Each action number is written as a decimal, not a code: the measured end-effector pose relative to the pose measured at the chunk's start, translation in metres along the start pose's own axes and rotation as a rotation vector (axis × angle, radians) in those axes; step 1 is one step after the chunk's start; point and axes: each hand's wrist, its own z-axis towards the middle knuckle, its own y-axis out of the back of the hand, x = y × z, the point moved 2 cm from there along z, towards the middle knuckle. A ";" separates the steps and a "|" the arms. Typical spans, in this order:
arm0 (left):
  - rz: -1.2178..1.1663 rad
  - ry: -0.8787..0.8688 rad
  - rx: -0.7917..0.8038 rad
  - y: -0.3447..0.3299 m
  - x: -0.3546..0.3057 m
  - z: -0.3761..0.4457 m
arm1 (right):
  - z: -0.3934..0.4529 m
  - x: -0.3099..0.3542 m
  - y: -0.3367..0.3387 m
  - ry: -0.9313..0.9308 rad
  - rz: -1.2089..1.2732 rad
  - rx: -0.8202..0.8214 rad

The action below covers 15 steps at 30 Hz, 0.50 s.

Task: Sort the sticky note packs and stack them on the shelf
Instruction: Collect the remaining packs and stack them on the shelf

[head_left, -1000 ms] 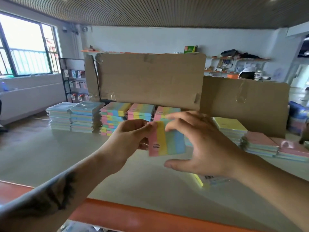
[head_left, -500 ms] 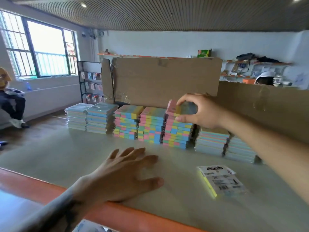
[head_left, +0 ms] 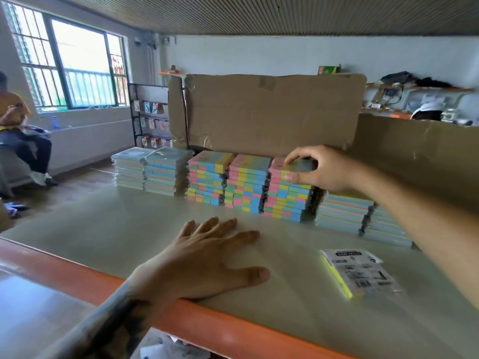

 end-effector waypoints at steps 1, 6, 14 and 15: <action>-0.007 0.004 -0.004 0.000 0.000 0.000 | -0.003 0.001 0.001 0.012 -0.064 -0.031; 0.006 0.020 -0.001 0.001 -0.003 -0.001 | -0.057 0.029 0.016 0.216 -0.121 -0.314; -0.011 0.039 0.001 0.000 -0.004 -0.001 | -0.131 0.030 0.016 -0.106 -0.173 0.653; -0.016 0.041 0.005 0.000 -0.004 -0.001 | -0.133 0.029 0.011 -0.120 -0.188 0.689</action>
